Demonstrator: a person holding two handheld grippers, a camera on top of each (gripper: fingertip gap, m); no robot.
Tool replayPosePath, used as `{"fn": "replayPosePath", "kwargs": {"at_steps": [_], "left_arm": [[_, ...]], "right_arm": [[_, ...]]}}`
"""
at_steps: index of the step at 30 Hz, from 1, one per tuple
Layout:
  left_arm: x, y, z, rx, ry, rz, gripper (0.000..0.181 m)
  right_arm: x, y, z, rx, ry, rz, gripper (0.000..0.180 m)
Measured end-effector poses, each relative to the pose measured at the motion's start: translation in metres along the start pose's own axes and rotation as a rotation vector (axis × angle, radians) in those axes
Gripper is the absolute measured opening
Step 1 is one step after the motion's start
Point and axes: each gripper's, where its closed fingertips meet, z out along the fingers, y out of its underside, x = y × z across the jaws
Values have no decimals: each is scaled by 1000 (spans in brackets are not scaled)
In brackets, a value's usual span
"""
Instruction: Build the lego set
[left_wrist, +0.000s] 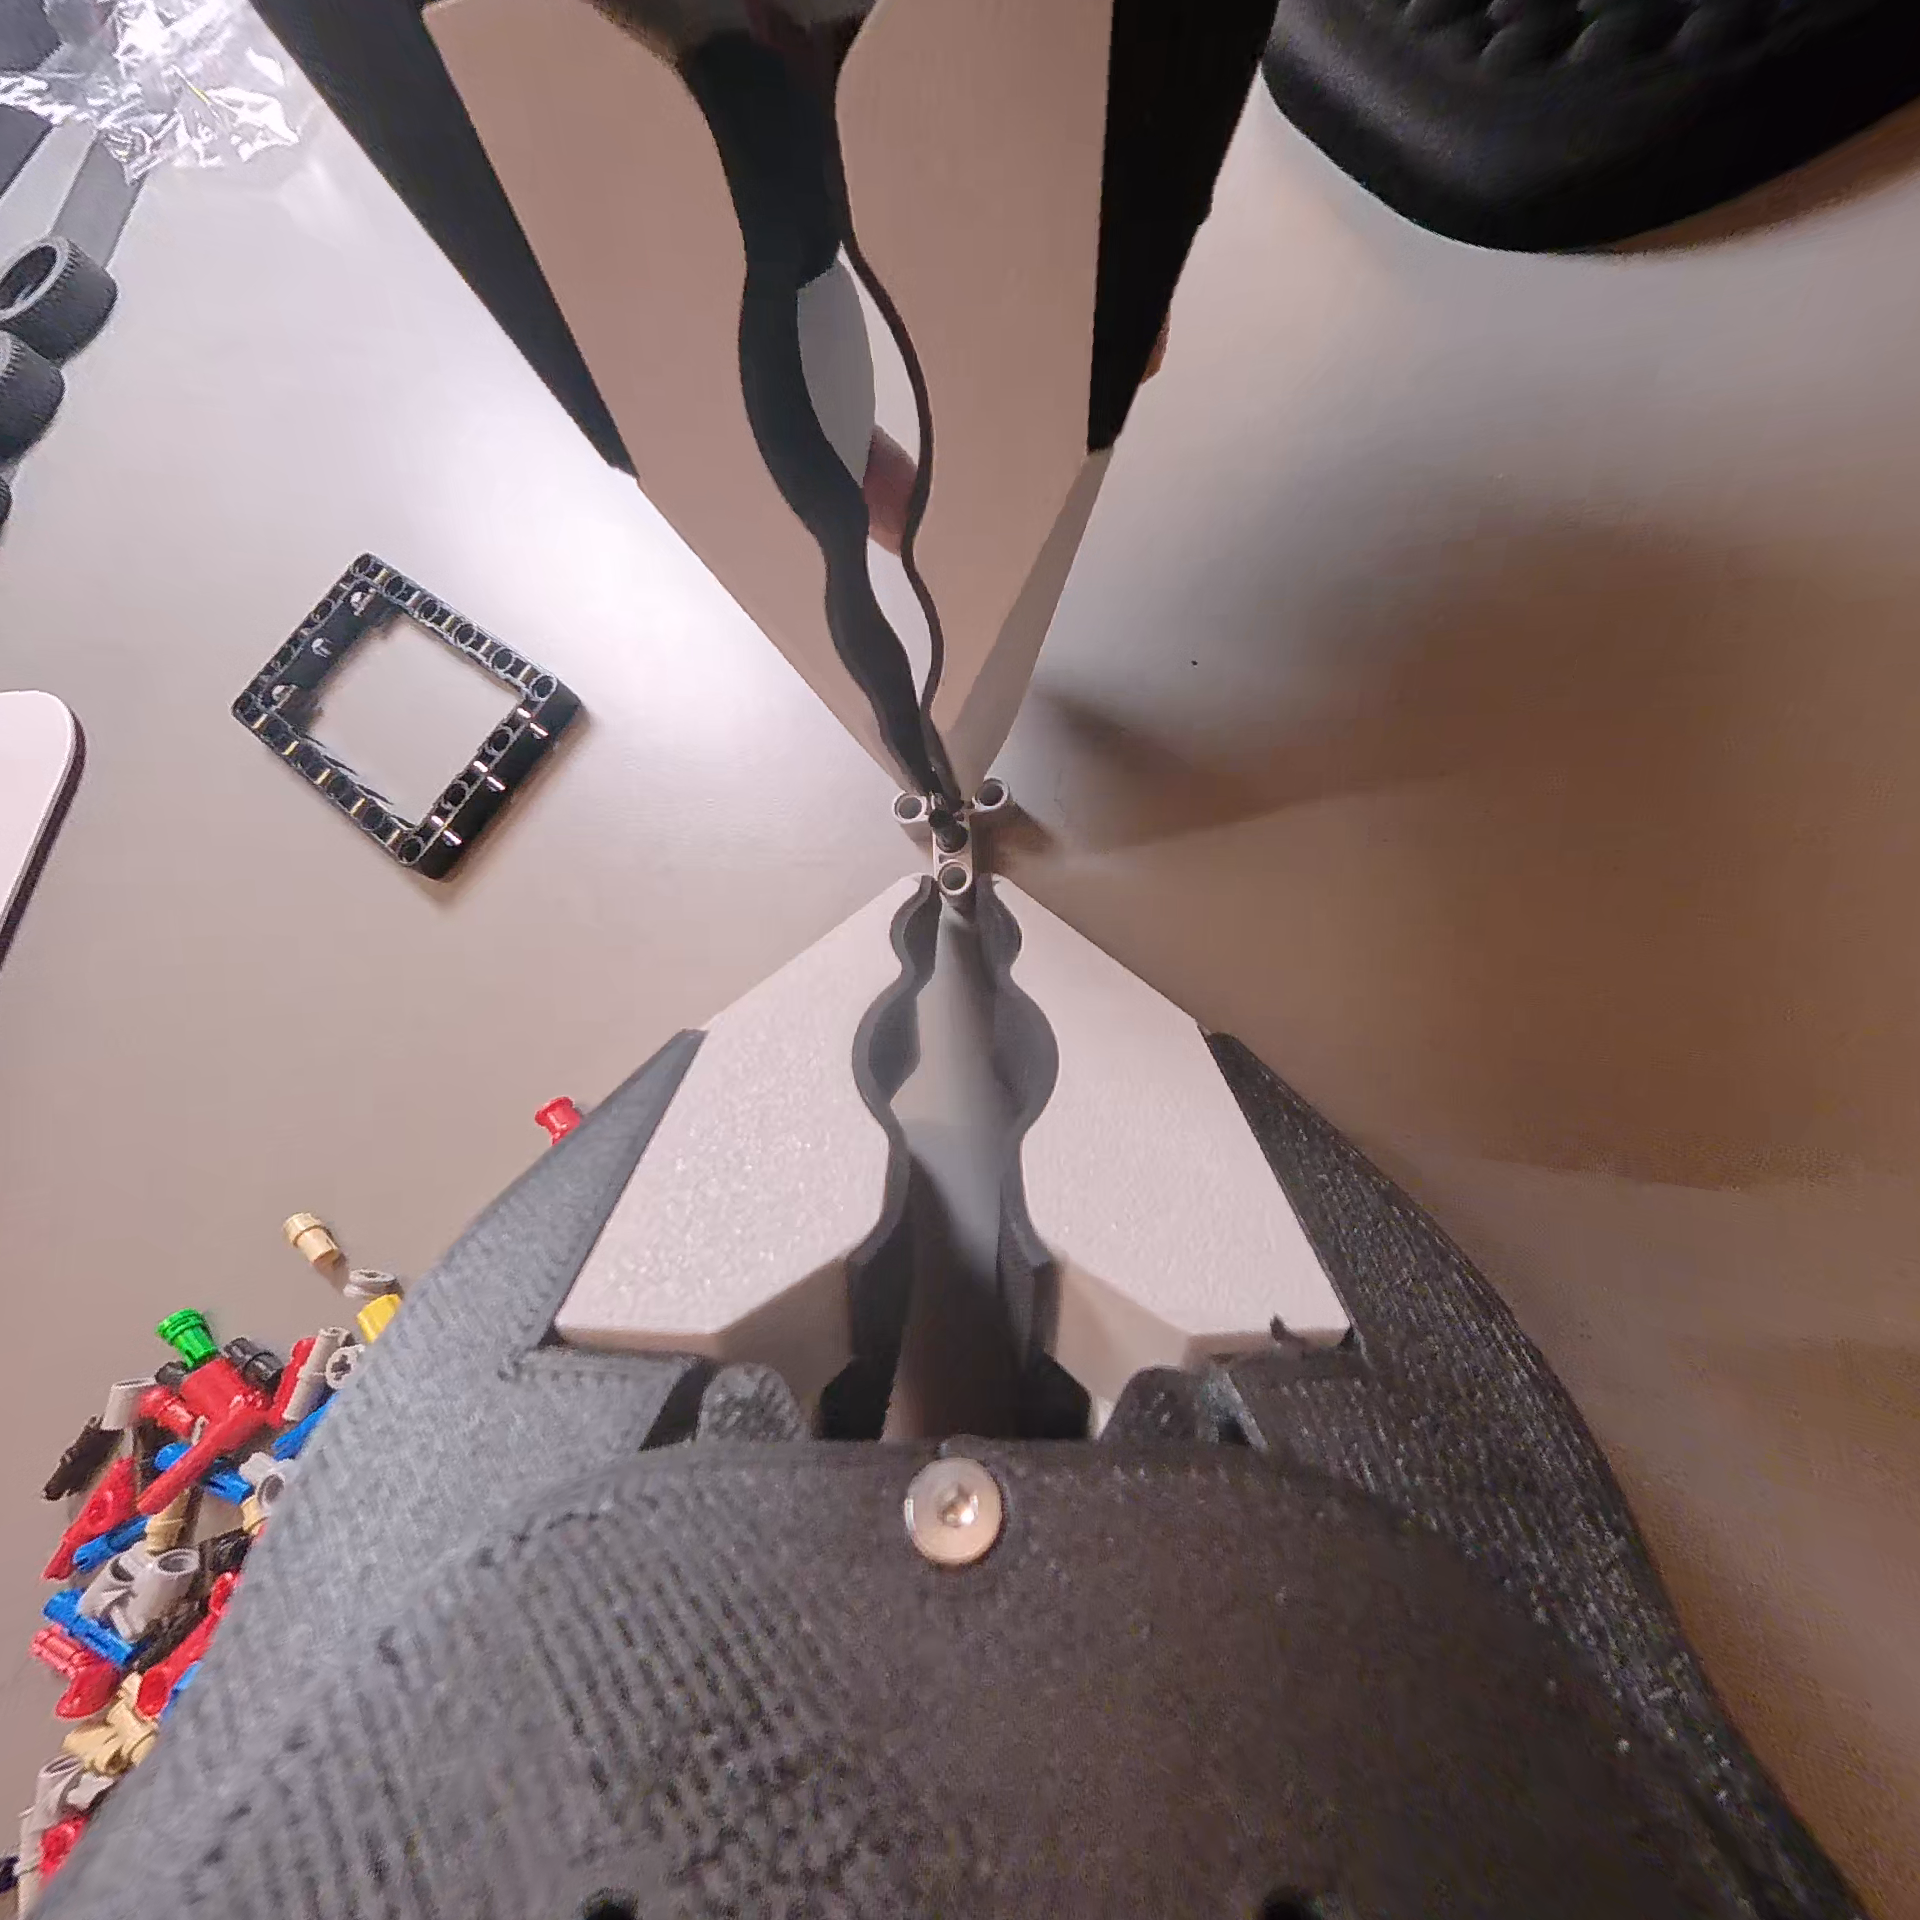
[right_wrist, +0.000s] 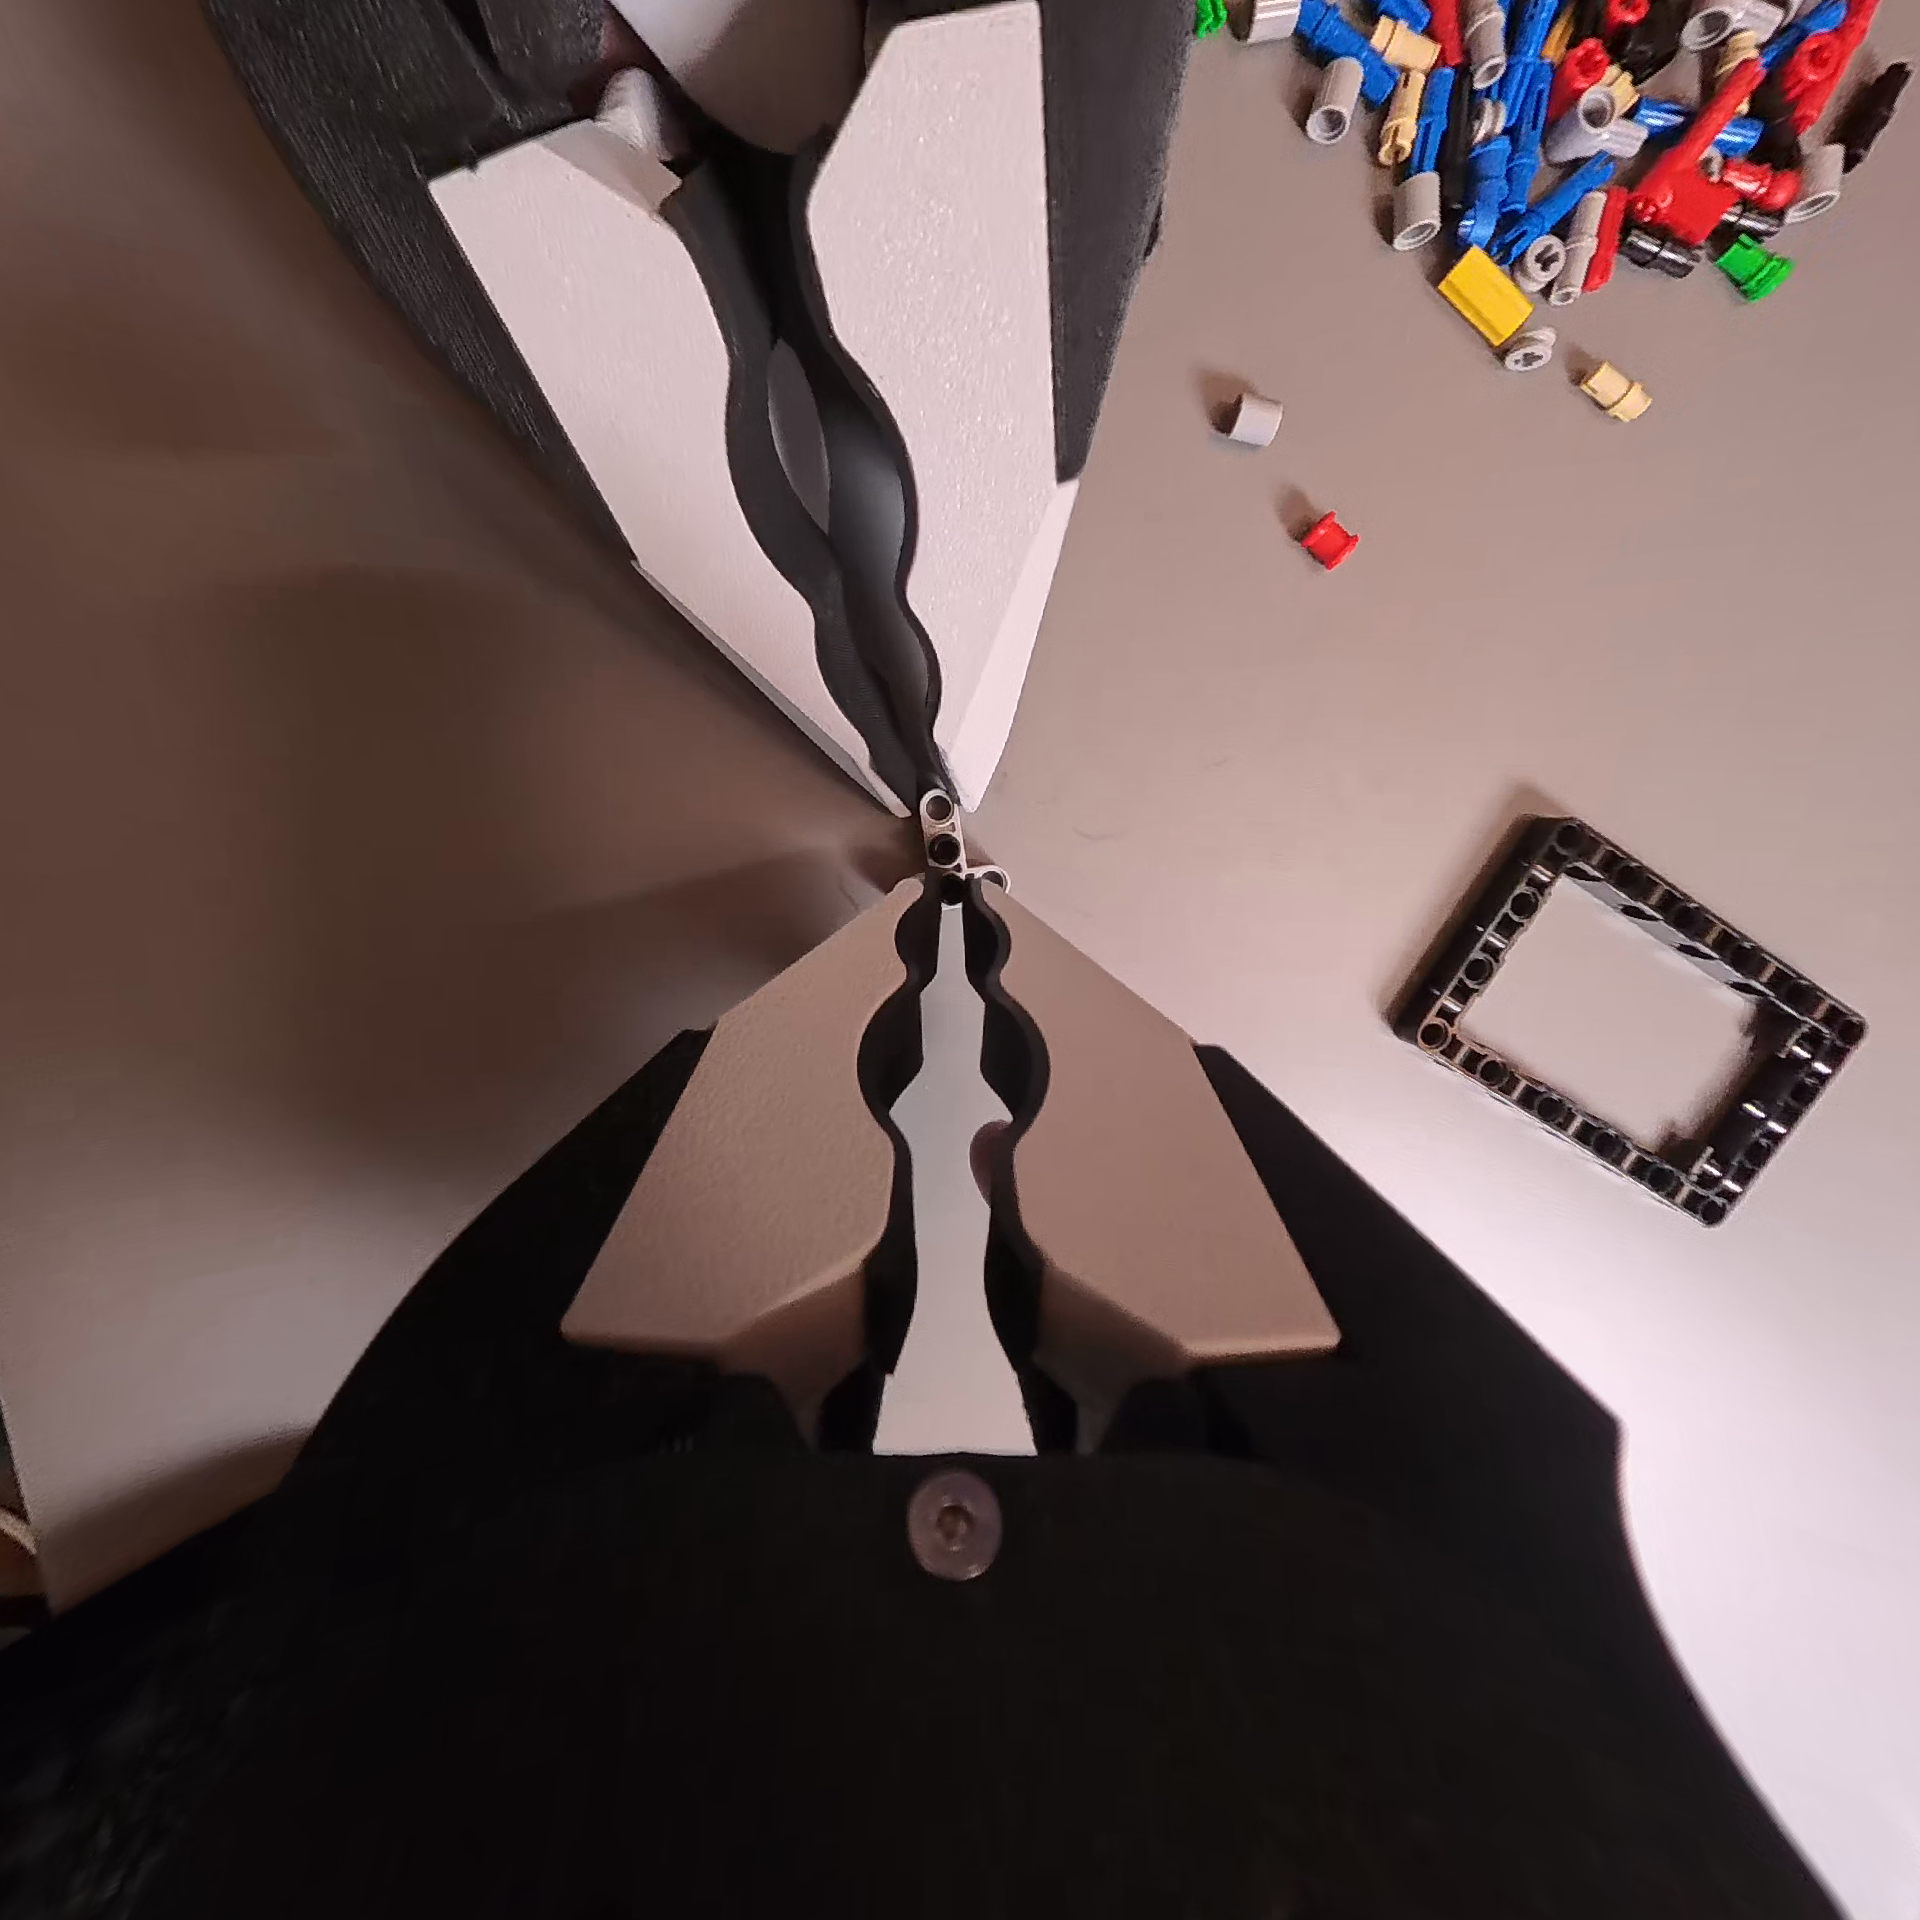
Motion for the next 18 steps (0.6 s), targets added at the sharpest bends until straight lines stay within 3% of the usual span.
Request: {"fn": "replayPosePath", "kwargs": {"at_steps": [1,7,9,18], "left_arm": [[0,0,0,-1,-1,2,6],[0,0,0,0,-4,2,6],[0,0,0,0,-4,3,6],[0,0,0,0,4,-5,6]], "right_arm": [[0,0,0,-5,1,-6,2],[-3,-7,0,45,-48,7,11],[-2,-9,2,55,-37,9,3],[-2,-6,6,-11,-30,-46,2]]}}
